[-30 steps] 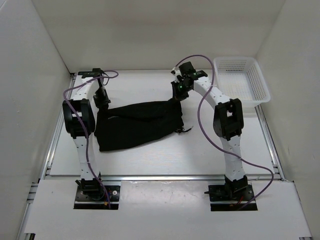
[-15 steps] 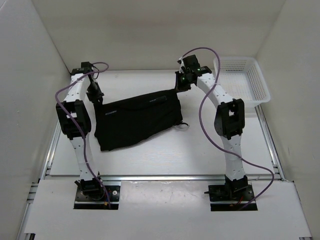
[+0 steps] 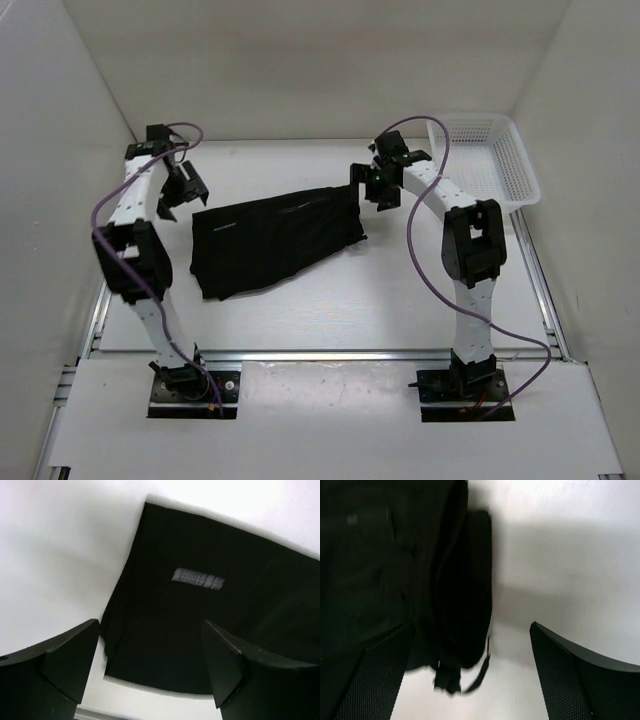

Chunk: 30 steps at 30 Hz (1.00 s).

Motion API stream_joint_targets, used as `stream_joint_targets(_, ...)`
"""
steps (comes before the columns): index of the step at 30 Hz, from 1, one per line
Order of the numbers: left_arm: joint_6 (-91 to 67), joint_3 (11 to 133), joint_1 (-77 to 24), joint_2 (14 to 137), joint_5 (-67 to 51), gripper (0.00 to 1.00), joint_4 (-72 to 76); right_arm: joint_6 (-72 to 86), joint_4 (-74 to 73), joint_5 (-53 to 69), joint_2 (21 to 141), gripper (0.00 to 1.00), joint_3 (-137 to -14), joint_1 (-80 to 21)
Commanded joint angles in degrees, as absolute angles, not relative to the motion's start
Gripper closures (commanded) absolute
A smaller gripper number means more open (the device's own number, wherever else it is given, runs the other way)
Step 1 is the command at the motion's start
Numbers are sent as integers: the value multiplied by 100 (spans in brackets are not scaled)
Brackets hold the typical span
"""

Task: Fold and stack the shorts
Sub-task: Fold the shorts

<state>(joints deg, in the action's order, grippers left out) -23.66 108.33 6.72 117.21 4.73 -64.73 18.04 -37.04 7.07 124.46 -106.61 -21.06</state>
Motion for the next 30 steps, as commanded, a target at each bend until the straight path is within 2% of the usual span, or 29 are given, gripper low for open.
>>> stream_joint_targets(1,-2671,9435,939,10208,275,7,-5847,1775,-3595,1422,11673,0,-9969,-2109)
stream_joint_targets(3,-2672,8566,1019,9854,80,7,-5643,1933,-3411,1809,11558,0,-9502,-2048)
stream_joint_targets(7,-2725,7956,1020,9483,79,8,-5581,2328,-2893,2669,11697,0,-9010,-1829)
stream_joint_targets(13,-2672,7840,896,9211,132,10,-5528,2802,-2330,3278,12093,0,-8877,-1775)
stream_joint_targets(22,-2672,7893,844,9272,132,11,-5528,3892,-1715,3182,12357,1,-8692,-1775)
stream_joint_targets(24,-2672,7893,844,9325,132,12,-5528,4060,-1608,3129,12410,6,-8692,-1775)
stream_joint_targets(26,-2672,7893,844,9325,132,12,-5528,4288,-1381,3059,12410,20,-8640,-1775)
stream_joint_targets(27,-2620,7893,844,9377,132,12,-5528,4341,-1328,3006,12410,31,-8640,-1775)
stream_joint_targets(30,-2619,7893,844,9378,132,13,-5528,4342,-1274,2945,12410,49,-8640,-1775)
